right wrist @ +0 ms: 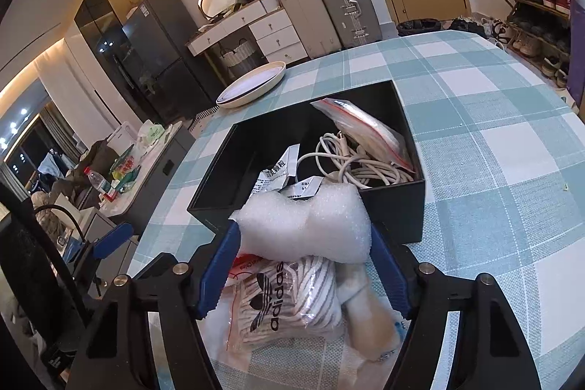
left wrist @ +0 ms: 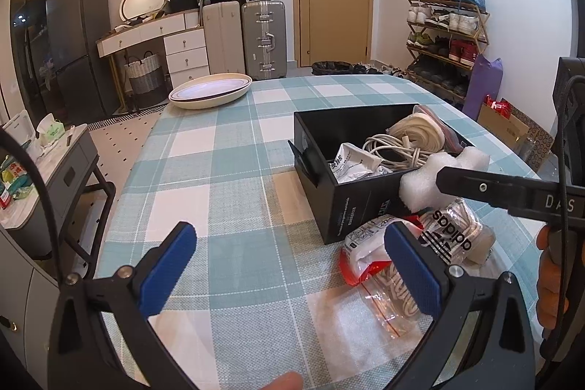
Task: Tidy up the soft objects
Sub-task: 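Grasp the white-and-red printed sachet with the left tool while the right tool holds the foam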
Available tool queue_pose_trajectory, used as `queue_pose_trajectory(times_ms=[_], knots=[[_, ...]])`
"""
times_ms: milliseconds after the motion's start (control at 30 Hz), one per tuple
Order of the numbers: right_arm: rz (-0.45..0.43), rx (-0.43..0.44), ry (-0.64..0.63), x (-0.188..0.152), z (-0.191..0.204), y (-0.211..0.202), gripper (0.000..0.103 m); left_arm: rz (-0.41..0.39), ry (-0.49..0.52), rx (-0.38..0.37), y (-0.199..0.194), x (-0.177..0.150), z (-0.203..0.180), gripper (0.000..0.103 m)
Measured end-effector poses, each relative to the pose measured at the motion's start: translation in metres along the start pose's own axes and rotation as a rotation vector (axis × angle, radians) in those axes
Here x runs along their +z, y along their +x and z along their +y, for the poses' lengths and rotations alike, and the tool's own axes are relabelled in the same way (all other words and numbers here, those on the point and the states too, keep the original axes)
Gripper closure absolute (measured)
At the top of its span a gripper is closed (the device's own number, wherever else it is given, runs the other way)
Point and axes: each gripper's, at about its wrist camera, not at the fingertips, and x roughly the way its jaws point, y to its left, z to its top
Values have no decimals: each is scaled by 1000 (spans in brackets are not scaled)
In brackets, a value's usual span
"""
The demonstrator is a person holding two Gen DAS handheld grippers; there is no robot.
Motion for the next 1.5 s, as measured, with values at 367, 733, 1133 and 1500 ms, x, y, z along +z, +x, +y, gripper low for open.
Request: queue_pose_trajectory(times_ms=[367,733,1133,1500], knots=[[-57,27,-9,-5,-18,-27,31,72,-79,-136,14,-6,-5,0],[-89,32,-26,-6,-22,-41,31,128,-138,-206,31,-7,-20,0],[-95,18,-47,-5,-22,-47,31,168,-161,-175,47,2,-22,0],[-103,43,-54,-4,-18,-46,31,251,-236,-247,58,-7,-15,25]])
